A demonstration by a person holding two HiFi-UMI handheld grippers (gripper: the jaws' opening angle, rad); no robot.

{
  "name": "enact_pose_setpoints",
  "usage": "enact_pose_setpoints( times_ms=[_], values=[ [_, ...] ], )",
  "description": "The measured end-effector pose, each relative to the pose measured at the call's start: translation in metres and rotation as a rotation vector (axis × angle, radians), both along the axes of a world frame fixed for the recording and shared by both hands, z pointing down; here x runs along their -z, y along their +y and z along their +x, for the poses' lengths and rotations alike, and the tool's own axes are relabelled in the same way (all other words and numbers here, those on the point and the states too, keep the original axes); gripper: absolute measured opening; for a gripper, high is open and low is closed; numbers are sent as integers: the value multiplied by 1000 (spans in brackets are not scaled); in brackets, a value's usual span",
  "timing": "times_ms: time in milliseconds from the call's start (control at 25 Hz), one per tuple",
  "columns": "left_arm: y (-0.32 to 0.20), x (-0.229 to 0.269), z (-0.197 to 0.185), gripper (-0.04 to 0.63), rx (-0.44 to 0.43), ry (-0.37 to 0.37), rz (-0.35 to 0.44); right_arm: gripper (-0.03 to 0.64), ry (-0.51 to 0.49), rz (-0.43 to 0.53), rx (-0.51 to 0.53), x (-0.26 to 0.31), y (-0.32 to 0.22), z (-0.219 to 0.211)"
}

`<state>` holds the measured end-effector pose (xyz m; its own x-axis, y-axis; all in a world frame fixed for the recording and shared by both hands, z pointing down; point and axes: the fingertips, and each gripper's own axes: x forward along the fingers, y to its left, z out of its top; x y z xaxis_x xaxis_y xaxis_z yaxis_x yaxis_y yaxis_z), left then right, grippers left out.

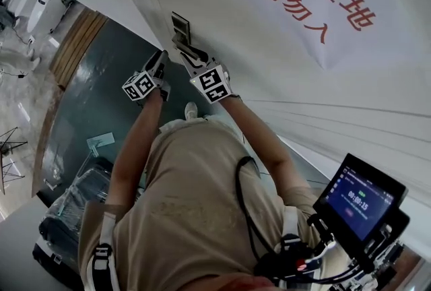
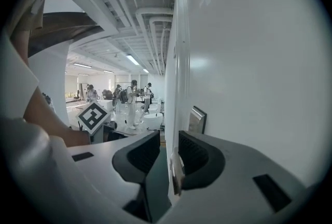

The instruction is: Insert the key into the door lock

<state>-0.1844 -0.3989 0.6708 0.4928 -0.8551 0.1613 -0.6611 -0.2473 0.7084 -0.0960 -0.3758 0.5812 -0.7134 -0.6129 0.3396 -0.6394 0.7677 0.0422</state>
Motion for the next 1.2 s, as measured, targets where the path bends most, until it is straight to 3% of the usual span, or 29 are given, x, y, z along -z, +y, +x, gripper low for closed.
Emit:
enact_pose_setpoints(
  times_ms=[160,280,720,1200],
  values=[
    [11,48,17,146,6,-107,72,103,-40,48,12,32,4,5],
    [21,78,21,146,27,-148,117,103,-78,74,26,54,7,6],
    [89,123,8,146,157,-157,170,103,-171,110,149,103,52,-5],
    [179,122,4,146,287,-178,182,103,-203,67,247,87,114,-11]
  ],
)
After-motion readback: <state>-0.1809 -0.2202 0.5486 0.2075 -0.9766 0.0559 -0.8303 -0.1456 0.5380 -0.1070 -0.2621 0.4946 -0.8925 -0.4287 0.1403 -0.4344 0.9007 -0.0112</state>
